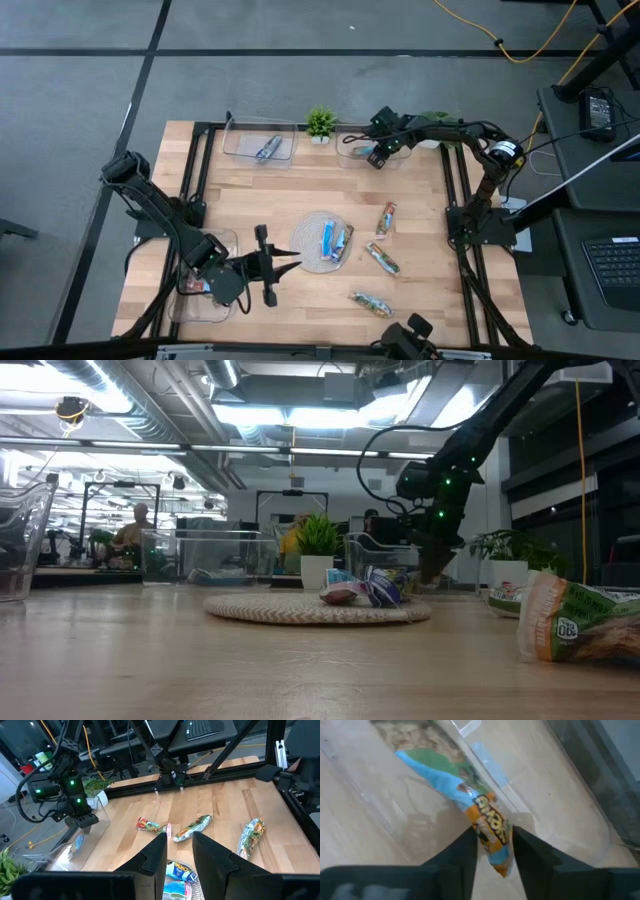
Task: Pick and place Granola Bars by type
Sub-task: Put the yellow granola bar into the top right transparent bin, then put the red granola bar into the bottom transparent bin
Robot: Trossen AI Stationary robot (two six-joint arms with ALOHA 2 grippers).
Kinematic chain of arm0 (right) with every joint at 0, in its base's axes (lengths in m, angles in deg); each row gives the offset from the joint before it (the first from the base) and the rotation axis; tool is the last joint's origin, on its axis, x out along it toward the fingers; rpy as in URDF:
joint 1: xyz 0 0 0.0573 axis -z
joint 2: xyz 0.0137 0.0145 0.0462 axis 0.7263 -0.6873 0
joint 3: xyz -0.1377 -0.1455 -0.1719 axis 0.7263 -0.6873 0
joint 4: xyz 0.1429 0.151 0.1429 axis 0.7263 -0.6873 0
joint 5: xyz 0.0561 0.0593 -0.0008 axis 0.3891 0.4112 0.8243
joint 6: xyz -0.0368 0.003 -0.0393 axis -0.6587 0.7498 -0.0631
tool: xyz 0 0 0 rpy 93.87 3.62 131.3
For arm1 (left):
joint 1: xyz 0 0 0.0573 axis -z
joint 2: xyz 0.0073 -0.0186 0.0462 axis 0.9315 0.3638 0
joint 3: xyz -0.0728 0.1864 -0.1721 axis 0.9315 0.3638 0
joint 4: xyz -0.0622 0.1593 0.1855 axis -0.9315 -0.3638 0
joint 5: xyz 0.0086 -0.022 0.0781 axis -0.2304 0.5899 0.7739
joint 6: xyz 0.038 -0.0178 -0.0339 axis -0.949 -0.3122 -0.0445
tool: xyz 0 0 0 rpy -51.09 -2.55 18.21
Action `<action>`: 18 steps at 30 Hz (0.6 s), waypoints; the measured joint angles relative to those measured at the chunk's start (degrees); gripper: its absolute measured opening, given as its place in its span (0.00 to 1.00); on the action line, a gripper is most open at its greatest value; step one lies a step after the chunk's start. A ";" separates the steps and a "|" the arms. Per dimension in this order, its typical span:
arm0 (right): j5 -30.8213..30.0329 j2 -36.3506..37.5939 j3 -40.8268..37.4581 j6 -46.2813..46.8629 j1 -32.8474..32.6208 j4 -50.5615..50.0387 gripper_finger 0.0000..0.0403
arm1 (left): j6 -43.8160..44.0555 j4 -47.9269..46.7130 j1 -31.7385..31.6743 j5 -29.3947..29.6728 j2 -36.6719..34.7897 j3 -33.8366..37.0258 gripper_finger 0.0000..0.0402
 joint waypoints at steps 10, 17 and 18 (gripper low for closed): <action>-0.07 0.23 7.23 0.62 0.00 -7.35 0.49 | 0.05 -0.30 -0.04 0.01 0.00 0.00 0.21; -0.01 5.23 8.43 1.59 -0.44 -8.79 0.49 | 3.97 -3.96 -0.04 -0.01 0.00 0.00 0.21; -0.01 6.39 8.42 1.73 -0.67 -8.83 0.49 | 4.68 -4.98 -0.04 -0.01 0.00 0.00 0.21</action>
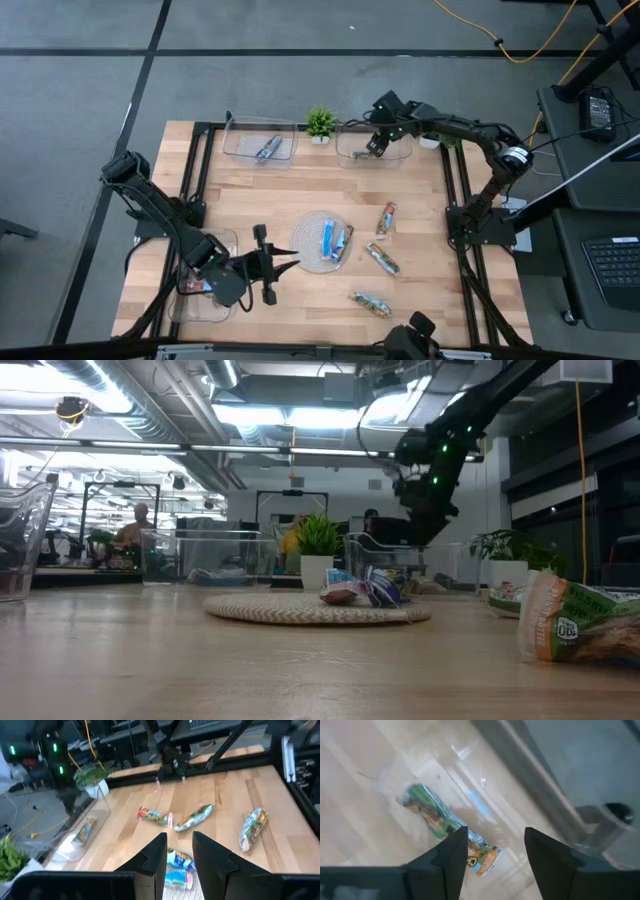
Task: Pick and place Granola Bars by type
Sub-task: Put the red granola bar into the bottom transparent bin
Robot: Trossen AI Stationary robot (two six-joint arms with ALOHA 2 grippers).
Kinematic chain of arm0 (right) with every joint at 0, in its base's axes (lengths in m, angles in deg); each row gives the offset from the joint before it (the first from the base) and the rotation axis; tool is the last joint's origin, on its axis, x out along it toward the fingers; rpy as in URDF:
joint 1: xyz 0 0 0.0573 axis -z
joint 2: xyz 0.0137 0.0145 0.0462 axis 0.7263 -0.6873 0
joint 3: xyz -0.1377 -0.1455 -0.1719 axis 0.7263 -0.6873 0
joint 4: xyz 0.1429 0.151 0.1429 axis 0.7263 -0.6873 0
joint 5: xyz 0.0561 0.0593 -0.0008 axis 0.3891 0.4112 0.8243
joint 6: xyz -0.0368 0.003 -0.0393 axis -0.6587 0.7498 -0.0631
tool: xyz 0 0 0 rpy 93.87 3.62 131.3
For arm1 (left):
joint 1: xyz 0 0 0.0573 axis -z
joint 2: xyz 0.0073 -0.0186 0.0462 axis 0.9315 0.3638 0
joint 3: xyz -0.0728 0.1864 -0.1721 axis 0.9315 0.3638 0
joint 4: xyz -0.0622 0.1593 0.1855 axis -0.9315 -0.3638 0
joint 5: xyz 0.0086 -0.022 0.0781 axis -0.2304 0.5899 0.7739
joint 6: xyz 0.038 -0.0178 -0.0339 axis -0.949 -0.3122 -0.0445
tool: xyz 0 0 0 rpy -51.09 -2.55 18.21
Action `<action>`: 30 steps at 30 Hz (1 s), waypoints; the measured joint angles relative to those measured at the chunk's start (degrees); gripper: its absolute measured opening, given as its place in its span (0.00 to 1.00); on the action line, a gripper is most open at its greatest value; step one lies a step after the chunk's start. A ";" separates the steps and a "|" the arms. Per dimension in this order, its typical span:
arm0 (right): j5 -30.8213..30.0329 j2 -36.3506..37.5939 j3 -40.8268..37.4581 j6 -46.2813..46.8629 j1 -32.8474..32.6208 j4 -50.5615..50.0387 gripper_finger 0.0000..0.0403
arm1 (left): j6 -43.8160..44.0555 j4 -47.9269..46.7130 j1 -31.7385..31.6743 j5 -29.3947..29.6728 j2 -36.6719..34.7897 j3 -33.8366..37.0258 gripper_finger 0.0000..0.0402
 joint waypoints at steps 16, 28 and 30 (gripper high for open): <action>2.51 27.01 -17.08 1.26 -12.61 12.48 0.49 | 5.39 -6.73 -6.94 -7.58 0.00 0.00 0.21; 7.33 36.52 -30.95 7.38 -30.45 16.15 0.49 | 3.36 -7.30 -8.91 -11.87 0.02 0.00 0.21; 5.77 36.55 -31.53 9.93 -33.70 15.35 0.49 | 2.94 -7.28 -8.72 -11.83 0.27 0.00 0.21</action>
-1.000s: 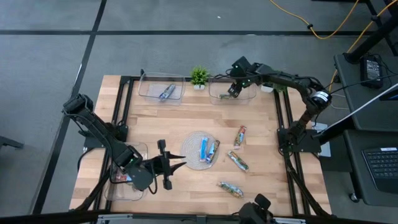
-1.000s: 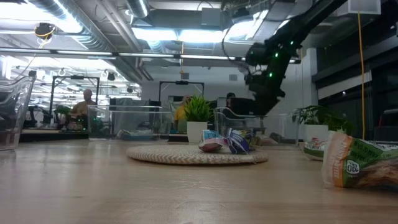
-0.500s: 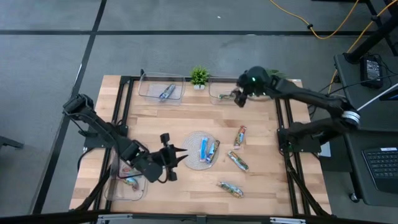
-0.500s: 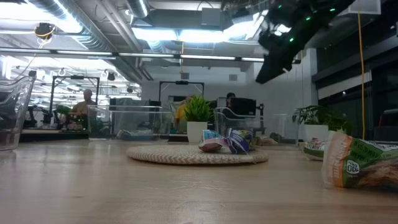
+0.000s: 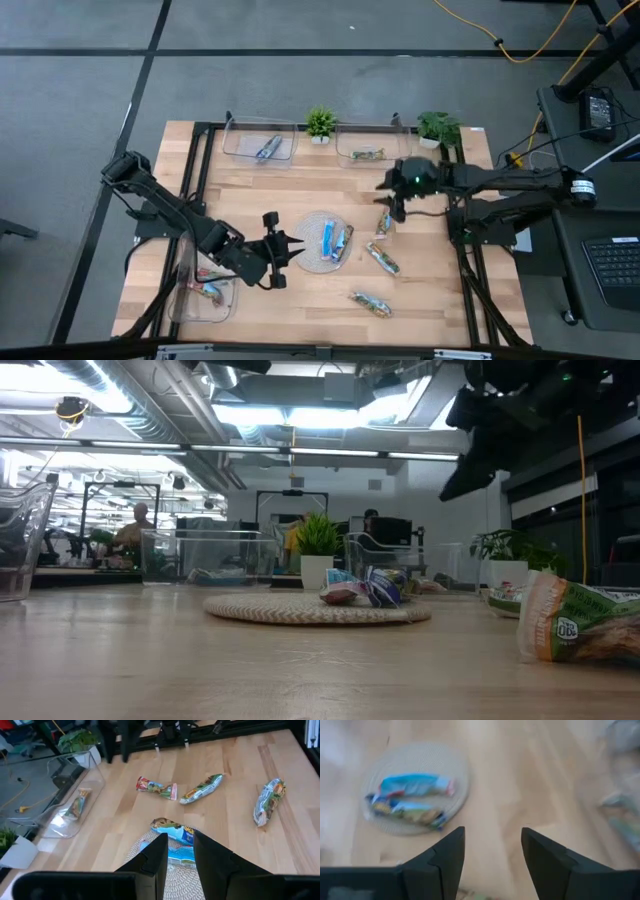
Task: Pick and place Granola Bars by type
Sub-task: Put the red granola bar into the bottom transparent bin
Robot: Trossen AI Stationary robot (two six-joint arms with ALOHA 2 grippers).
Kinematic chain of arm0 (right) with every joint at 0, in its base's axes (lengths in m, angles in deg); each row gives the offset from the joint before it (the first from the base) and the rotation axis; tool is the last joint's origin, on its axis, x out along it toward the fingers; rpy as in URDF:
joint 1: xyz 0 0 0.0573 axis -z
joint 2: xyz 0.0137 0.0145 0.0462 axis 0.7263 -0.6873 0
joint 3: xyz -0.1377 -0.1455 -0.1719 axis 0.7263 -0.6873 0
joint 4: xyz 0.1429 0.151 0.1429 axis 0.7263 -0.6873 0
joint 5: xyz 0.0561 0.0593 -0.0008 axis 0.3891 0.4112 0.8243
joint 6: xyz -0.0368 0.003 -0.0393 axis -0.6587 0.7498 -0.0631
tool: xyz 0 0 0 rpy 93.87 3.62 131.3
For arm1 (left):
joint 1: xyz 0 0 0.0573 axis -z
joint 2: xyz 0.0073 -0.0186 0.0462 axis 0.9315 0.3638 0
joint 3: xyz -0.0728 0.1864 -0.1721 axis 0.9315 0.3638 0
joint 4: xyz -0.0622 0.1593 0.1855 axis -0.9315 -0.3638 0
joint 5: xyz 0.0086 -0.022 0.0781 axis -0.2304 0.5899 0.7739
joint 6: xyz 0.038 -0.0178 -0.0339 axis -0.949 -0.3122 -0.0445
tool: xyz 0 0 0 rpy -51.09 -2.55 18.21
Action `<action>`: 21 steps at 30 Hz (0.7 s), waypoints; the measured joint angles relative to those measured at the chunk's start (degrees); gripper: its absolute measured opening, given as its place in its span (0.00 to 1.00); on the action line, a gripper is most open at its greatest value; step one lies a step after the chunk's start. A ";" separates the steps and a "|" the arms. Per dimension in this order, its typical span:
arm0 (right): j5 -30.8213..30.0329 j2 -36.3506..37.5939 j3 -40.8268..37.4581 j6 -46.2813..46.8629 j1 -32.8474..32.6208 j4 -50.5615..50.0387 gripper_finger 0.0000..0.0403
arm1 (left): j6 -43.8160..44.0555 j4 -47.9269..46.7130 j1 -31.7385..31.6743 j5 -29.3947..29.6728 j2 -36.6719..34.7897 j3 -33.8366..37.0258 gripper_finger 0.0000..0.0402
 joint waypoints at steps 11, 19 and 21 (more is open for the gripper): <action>-4.50 -0.43 -0.14 6.70 -12.68 -11.41 0.49 | -0.27 -0.27 0.24 -0.80 5.43 0.00 0.21; -3.69 -0.98 -0.14 0.12 -18.50 -15.88 0.49 | -1.16 0.03 0.65 -1.25 7.40 0.00 0.21; -3.69 -1.78 -0.14 -1.10 -19.65 -15.97 0.49 | -1.18 -0.25 1.01 -1.33 7.53 0.00 0.21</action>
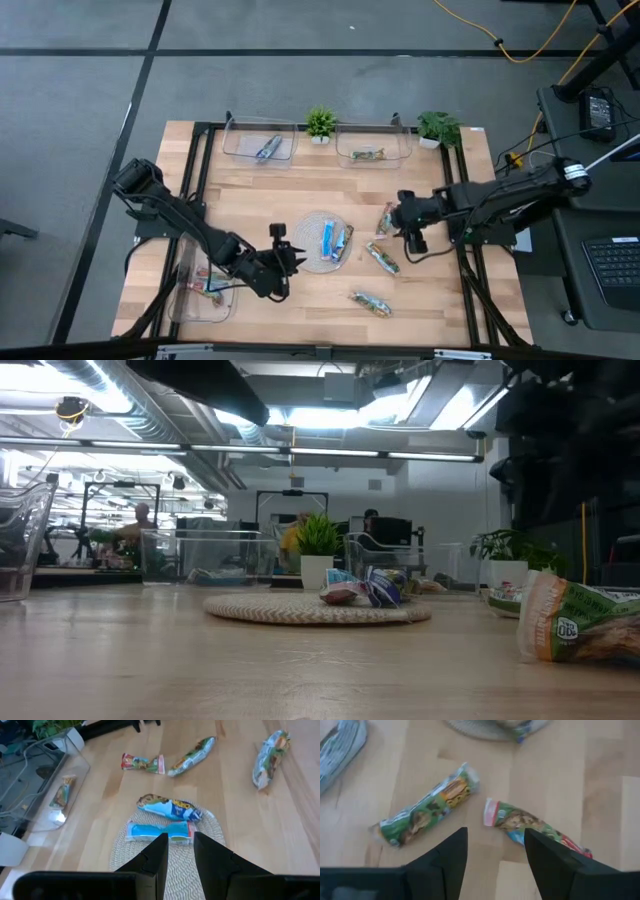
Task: Pick and place Granola Bars by type
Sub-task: Put the red granola bar into the bottom transparent bin
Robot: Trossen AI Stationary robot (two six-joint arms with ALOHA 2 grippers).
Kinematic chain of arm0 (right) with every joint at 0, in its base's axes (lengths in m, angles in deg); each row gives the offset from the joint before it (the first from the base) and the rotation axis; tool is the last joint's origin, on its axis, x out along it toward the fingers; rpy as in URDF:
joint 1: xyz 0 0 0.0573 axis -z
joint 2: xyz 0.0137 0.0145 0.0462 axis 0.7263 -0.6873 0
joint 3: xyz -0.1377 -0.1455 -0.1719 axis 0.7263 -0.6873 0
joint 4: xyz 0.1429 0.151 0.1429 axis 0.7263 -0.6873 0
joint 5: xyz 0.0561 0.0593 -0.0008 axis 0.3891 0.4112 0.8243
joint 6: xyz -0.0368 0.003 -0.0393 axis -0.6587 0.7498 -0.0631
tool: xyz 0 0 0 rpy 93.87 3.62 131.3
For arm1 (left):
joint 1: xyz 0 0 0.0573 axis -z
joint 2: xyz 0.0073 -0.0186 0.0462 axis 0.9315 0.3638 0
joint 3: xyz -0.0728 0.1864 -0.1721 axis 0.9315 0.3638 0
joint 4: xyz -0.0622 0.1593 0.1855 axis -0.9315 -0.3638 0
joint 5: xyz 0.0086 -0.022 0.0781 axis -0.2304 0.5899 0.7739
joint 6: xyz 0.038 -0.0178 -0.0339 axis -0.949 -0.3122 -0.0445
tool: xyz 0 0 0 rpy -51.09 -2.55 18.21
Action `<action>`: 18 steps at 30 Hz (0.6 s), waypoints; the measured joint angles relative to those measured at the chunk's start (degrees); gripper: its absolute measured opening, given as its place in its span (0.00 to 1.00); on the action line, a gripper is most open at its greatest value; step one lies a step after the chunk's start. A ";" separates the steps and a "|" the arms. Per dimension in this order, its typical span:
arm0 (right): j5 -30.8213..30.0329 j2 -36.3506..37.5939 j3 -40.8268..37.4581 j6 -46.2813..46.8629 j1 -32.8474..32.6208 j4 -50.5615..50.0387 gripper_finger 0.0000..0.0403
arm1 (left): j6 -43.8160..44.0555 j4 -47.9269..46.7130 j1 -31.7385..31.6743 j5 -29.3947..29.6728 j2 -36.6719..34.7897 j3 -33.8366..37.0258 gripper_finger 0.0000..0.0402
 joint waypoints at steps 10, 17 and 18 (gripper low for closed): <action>-6.95 -11.28 0.02 -1.67 -1.95 0.83 0.49 | -0.40 0.35 1.63 0.20 0.00 0.00 0.21; -7.28 -15.15 0.02 -1.53 -1.95 1.12 0.60 | 0.18 0.36 2.23 0.20 0.00 0.00 0.21; -7.28 -15.25 0.02 -1.59 -1.95 1.22 0.62 | 0.21 0.36 2.23 0.17 0.00 0.00 0.21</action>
